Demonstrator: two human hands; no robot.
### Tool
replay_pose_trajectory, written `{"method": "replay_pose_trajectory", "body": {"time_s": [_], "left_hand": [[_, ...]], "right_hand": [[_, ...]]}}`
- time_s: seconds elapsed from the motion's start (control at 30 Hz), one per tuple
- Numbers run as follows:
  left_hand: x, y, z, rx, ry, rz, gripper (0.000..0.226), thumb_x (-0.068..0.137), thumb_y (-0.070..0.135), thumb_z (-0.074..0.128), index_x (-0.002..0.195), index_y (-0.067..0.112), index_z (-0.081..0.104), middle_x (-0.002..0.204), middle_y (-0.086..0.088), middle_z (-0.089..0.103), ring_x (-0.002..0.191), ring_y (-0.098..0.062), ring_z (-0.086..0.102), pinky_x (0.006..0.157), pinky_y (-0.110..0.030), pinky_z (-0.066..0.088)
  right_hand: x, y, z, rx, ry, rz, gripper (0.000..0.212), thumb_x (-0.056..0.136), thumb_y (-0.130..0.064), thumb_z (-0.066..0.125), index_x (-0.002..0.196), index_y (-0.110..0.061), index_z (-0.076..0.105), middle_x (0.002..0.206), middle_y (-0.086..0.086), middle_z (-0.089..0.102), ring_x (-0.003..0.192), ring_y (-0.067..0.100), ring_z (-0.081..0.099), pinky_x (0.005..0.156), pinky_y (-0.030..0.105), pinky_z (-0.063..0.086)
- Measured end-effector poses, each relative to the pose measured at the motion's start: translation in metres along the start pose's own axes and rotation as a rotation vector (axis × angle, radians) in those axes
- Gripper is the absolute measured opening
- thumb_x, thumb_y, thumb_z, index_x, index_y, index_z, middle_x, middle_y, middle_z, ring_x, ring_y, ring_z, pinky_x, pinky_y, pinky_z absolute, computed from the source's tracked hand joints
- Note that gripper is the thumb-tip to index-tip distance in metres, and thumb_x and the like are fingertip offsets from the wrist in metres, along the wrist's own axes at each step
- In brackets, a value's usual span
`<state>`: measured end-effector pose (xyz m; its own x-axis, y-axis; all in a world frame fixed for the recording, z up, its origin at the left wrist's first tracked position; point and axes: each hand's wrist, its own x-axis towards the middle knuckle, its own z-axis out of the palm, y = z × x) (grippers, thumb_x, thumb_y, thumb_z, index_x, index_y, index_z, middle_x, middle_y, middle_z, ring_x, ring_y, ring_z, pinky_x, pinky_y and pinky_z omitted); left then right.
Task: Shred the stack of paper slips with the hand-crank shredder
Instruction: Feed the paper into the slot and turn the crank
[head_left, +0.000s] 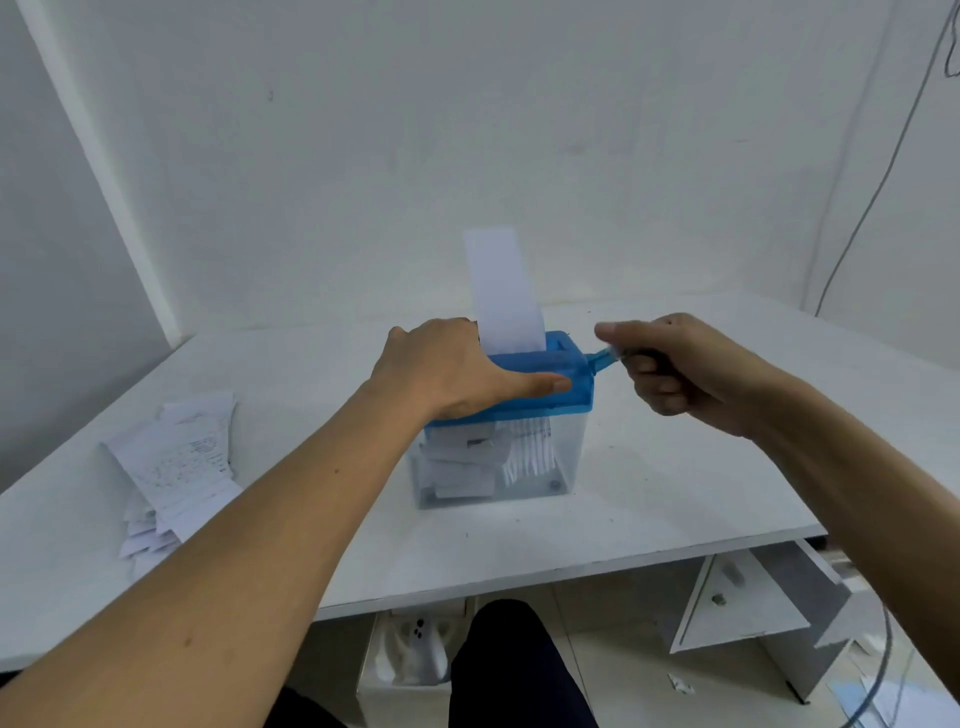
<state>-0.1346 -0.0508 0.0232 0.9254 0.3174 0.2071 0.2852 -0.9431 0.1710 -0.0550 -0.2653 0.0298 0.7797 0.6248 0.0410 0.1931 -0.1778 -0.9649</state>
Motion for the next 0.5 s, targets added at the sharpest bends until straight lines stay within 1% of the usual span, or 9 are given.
{"method": "replay_pose_trajectory", "body": {"time_s": [0.07,0.13,0.23,0.3,0.37,0.43,0.47,0.5], "left_hand": [[0.001,0.000,-0.001,-0.016,0.003,0.002,0.098,0.052,0.106,0.038,0.115,0.035,0.060,0.106,0.009,0.066,0.091,-0.020,0.059,0.090,-0.044,0.048],[0.000,0.000,-0.001,-0.045,-0.006,0.004,0.097,0.051,0.105,0.042,0.121,0.039,0.060,0.111,0.011,0.066,0.094,-0.020,0.059,0.093,-0.044,0.048],[-0.001,0.000,0.000,-0.049,-0.001,0.022,0.097,0.050,0.106,0.041,0.121,0.042,0.061,0.110,0.012,0.067,0.095,-0.020,0.060,0.094,-0.044,0.048],[-0.001,-0.001,0.001,-0.076,-0.007,0.030,0.099,0.047,0.107,0.039,0.120,0.044,0.062,0.110,0.014,0.068,0.096,-0.018,0.060,0.094,-0.044,0.048],[0.000,-0.002,0.001,-0.079,-0.013,0.052,0.099,0.047,0.107,0.038,0.120,0.044,0.062,0.110,0.015,0.068,0.095,-0.017,0.061,0.093,-0.043,0.048],[-0.002,-0.001,0.001,-0.070,-0.009,0.055,0.096,0.049,0.107,0.038,0.117,0.043,0.063,0.106,0.014,0.069,0.091,-0.016,0.061,0.090,-0.042,0.049],[-0.002,0.000,0.001,-0.061,-0.001,0.049,0.095,0.050,0.106,0.039,0.115,0.041,0.063,0.104,0.012,0.069,0.088,-0.015,0.061,0.089,-0.042,0.049],[-0.002,0.001,0.001,-0.058,0.007,0.041,0.094,0.051,0.106,0.039,0.113,0.040,0.064,0.102,0.011,0.069,0.087,-0.016,0.061,0.089,-0.041,0.049]], "right_hand": [[0.006,0.003,0.003,0.040,0.027,-0.080,0.042,0.093,-0.042,0.065,0.066,-0.020,0.041,0.058,-0.004,0.020,0.050,0.015,0.016,0.042,0.023,0.018],[0.017,0.001,0.009,0.079,0.119,-0.147,0.041,0.095,-0.041,0.064,0.065,-0.020,0.045,0.053,-0.005,0.023,0.047,0.014,0.020,0.042,0.023,0.021],[0.041,-0.003,0.013,0.064,0.285,-0.177,0.038,0.094,-0.037,0.063,0.063,-0.017,0.052,0.051,-0.003,0.038,0.045,0.015,0.033,0.044,0.024,0.031],[0.063,0.003,0.014,0.010,0.360,-0.138,0.036,0.092,-0.037,0.062,0.064,-0.016,0.056,0.054,-0.001,0.048,0.045,0.014,0.042,0.047,0.025,0.039],[0.081,0.022,0.017,-0.106,0.395,-0.076,0.031,0.093,-0.031,0.064,0.069,-0.014,0.058,0.061,0.001,0.058,0.052,0.015,0.052,0.054,0.030,0.047],[0.091,0.051,0.023,-0.120,0.346,0.029,0.020,0.095,-0.015,0.060,0.077,-0.010,0.057,0.070,0.009,0.060,0.066,0.023,0.055,0.060,0.035,0.048],[0.093,0.065,0.027,-0.108,0.333,0.079,0.016,0.095,-0.006,0.055,0.080,-0.007,0.059,0.072,0.012,0.059,0.070,0.026,0.054,0.062,0.037,0.047],[0.092,0.077,0.031,-0.114,0.346,0.101,0.015,0.094,-0.001,0.050,0.084,-0.001,0.061,0.073,0.014,0.060,0.069,0.026,0.054,0.060,0.036,0.047]]}}
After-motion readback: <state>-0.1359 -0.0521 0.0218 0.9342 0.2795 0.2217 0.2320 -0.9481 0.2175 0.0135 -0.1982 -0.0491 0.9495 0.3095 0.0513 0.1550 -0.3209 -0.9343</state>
